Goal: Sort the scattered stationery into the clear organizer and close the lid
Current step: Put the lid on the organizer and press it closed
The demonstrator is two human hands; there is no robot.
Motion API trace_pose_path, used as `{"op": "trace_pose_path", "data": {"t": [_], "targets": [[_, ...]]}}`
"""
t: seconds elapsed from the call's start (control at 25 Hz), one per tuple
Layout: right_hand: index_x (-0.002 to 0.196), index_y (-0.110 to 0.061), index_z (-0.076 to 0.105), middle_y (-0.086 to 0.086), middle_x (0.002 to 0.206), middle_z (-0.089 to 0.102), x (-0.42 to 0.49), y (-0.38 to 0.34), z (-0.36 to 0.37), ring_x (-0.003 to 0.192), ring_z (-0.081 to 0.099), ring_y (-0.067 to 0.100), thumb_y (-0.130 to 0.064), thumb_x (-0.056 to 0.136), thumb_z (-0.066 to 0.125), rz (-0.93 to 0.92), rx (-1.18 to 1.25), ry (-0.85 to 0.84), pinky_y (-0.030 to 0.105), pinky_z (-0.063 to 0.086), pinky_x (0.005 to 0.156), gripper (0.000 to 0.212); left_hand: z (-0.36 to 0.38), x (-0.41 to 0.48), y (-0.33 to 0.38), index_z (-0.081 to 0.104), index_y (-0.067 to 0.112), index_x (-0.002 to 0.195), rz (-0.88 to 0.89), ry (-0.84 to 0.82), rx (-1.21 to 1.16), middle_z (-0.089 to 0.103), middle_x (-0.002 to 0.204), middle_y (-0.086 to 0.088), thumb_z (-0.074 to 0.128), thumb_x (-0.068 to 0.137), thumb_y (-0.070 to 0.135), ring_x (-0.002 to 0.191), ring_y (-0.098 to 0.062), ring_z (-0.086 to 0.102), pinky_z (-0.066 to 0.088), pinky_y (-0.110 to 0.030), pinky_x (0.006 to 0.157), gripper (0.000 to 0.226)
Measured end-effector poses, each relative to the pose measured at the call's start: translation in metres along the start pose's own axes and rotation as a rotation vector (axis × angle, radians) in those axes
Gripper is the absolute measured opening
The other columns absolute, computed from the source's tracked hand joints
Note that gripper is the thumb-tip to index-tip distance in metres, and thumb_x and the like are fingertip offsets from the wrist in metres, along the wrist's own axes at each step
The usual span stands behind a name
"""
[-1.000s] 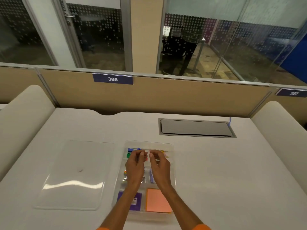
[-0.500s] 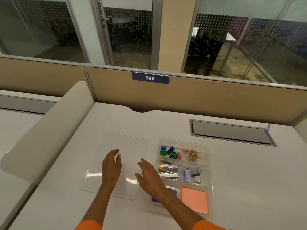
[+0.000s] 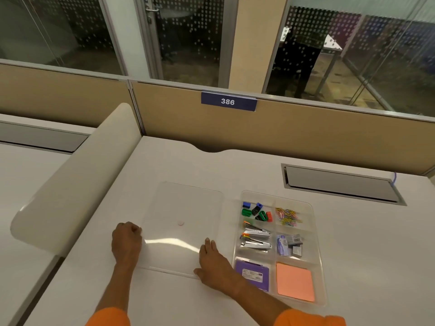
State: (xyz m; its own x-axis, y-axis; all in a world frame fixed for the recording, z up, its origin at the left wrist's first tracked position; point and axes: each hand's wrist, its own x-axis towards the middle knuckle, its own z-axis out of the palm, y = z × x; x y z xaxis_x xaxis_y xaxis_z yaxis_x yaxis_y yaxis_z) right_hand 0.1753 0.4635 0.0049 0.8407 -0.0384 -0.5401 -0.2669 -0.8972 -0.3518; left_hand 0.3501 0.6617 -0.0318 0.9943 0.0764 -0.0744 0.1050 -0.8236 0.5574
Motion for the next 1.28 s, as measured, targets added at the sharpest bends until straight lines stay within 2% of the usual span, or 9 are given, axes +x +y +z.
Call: {"op": "trace_pose_path", "data": {"t": [0.16, 0.28, 0.44, 0.56, 0.72, 0.88, 1.04, 1.12, 1.28], "targets": [[0.149, 0.004, 0.002, 0.020, 0.158, -0.012, -0.002, 0.001, -0.001, 0.147, -0.008, 0.032, -0.030, 0.098, 0.049, -0.007, 0.027, -0.006, 0.042, 0.021, 0.118, 0.077, 0.003, 0.004, 0.006, 0.065, -0.004, 0.081, 0.037, -0.037, 0.159, 0.056, 0.091, -0.021, 0.054, 0.090, 0.006, 0.081, -0.039, 0.058, 0.050, -0.045, 0.070, 0.017], [0.150, 0.001, 0.001, 0.015, 0.159, -0.013, -0.006, 0.004, -0.001, 0.147, -0.010, 0.028, -0.033, 0.098, 0.049, -0.013, 0.085, -0.006, 0.041, 0.017, 0.119, 0.079, -0.002, 0.001, 0.012, 0.055, -0.008, 0.087, -0.049, -0.083, 0.020, 0.057, 0.083, -0.022, 0.048, 0.091, 0.002, 0.075, -0.038, 0.058, 0.048, -0.042, 0.066, 0.012], [0.151, -0.005, 0.002, 0.011, 0.160, -0.011, -0.015, 0.008, -0.009, 0.148, -0.006, 0.026, -0.046, 0.096, 0.047, -0.008, 0.202, -0.006, 0.038, 0.011, 0.119, 0.082, -0.037, -0.007, 0.033, 0.046, 0.004, 0.095, -0.044, -0.146, -0.181, 0.063, 0.078, -0.017, 0.054, 0.092, 0.008, 0.064, -0.037, 0.063, 0.053, -0.045, 0.065, 0.010], [0.152, -0.008, 0.007, 0.010, 0.161, -0.004, -0.022, 0.007, -0.020, 0.148, -0.001, 0.025, -0.053, 0.095, 0.043, -0.007, 0.305, 0.068, 0.037, 0.010, 0.119, 0.081, -0.078, -0.023, 0.065, 0.051, 0.017, 0.105, 0.033, -0.227, -0.264, 0.067, 0.079, -0.011, 0.066, 0.089, 0.018, 0.051, -0.028, 0.066, 0.052, -0.033, 0.058, 0.022], [0.152, -0.013, 0.015, 0.007, 0.161, 0.004, -0.032, -0.002, -0.052, 0.148, 0.008, 0.021, -0.057, 0.096, 0.035, -0.017, 0.464, 0.246, 0.034, 0.013, 0.119, 0.073, -0.113, -0.055, 0.117, 0.067, 0.022, 0.095, 0.209, -0.249, -0.280, 0.067, 0.072, -0.004, 0.070, 0.084, 0.018, 0.042, -0.019, 0.063, 0.050, -0.020, 0.044, 0.012], [0.146, -0.020, 0.031, 0.007, 0.151, 0.038, -0.054, -0.016, -0.111, 0.139, 0.034, 0.023, -0.060, 0.096, 0.027, -0.056, 0.692, 0.423, 0.035, 0.027, 0.115, 0.064, -0.121, -0.100, 0.170, 0.069, 0.019, 0.093, 0.330, -0.229, -0.409, 0.064, 0.062, -0.003, 0.070, 0.082, 0.012, 0.039, -0.023, 0.058, 0.047, -0.022, 0.039, 0.013], [0.129, -0.022, 0.052, -0.002, 0.127, 0.058, -0.080, -0.025, -0.169, 0.112, 0.058, 0.025, -0.079, 0.082, 0.031, 0.024, 0.954, 0.560, 0.047, 0.052, 0.094, 0.077, -0.117, -0.147, 0.219, 0.069, 0.014, 0.094, 0.531, -0.139, -0.336, 0.066, 0.067, 0.003, 0.074, 0.078, 0.014, 0.051, -0.013, 0.061, 0.052, -0.023, 0.056, 0.017], [0.127, -0.014, 0.054, 0.003, 0.124, 0.061, -0.099, -0.017, -0.191, 0.104, 0.063, 0.027, -0.070, 0.081, 0.047, 0.082, 0.996, 0.580, 0.045, 0.057, 0.084, 0.073, -0.110, -0.170, 0.241, 0.070, 0.010, 0.095, 0.683, -0.089, -0.259, 0.069, 0.072, 0.000, 0.078, 0.076, 0.017, 0.054, -0.011, 0.058, 0.050, -0.023, 0.066, 0.022], [0.102, 0.000, 0.060, 0.015, 0.104, 0.066, -0.127, 0.021, -0.210, 0.085, 0.066, 0.027, -0.022, 0.084, 0.061, 0.153, 0.909, 0.685, 0.041, 0.060, 0.076, 0.029, -0.090, -0.205, 0.271, 0.069, 0.019, 0.098, 0.866, -0.143, -0.231, 0.069, 0.080, 0.005, 0.074, 0.079, 0.033, 0.057, -0.009, 0.054, 0.055, -0.024, 0.071, 0.023]]}}
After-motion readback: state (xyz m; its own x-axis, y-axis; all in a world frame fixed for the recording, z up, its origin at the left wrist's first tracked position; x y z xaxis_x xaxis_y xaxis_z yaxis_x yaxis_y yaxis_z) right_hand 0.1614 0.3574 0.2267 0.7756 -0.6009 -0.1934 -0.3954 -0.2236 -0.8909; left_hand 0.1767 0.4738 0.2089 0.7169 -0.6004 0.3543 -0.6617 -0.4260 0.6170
